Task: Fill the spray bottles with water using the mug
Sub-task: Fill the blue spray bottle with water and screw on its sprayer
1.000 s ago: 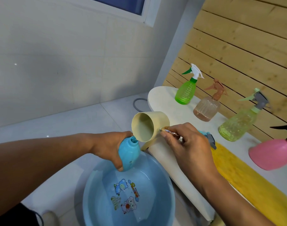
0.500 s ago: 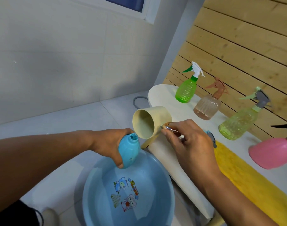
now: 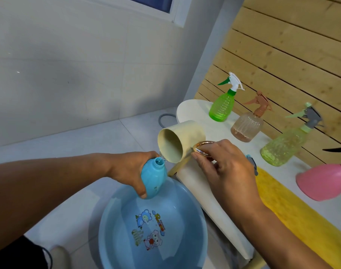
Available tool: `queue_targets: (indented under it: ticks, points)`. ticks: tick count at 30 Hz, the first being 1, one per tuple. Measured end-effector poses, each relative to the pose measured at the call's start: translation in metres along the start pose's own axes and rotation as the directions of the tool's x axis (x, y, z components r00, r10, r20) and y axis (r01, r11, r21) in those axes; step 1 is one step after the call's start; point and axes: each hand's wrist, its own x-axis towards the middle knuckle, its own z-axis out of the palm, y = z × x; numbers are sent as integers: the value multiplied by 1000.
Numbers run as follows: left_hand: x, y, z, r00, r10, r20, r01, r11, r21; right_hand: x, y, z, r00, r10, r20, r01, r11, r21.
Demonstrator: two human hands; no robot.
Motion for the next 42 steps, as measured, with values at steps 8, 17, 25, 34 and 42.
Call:
queue_targets:
  ticks: [8,17,25,34,42]
  points:
    - [1,0,1,1000,2,-2,-2,1000,9,-1,1,1,993,-110,-37,106,989,-101]
    - [2,0,1,1000,13,8,-13,1000,10,-4,-2,1,974,-222,-48,210,960,-188]
    - [1,1,-1,999,41,9,-41,999,1,-7,-3,7,975,-216,-54,196,950,-244]
    - [-8,-19,3,996,43,75,-43,999,10,-8,11,49,799,566,203,-592,800,96]
    - [-16,-31,3,999,29,24,-29,999,-22,-51,70,154,445,663,602,-814,579,-36]
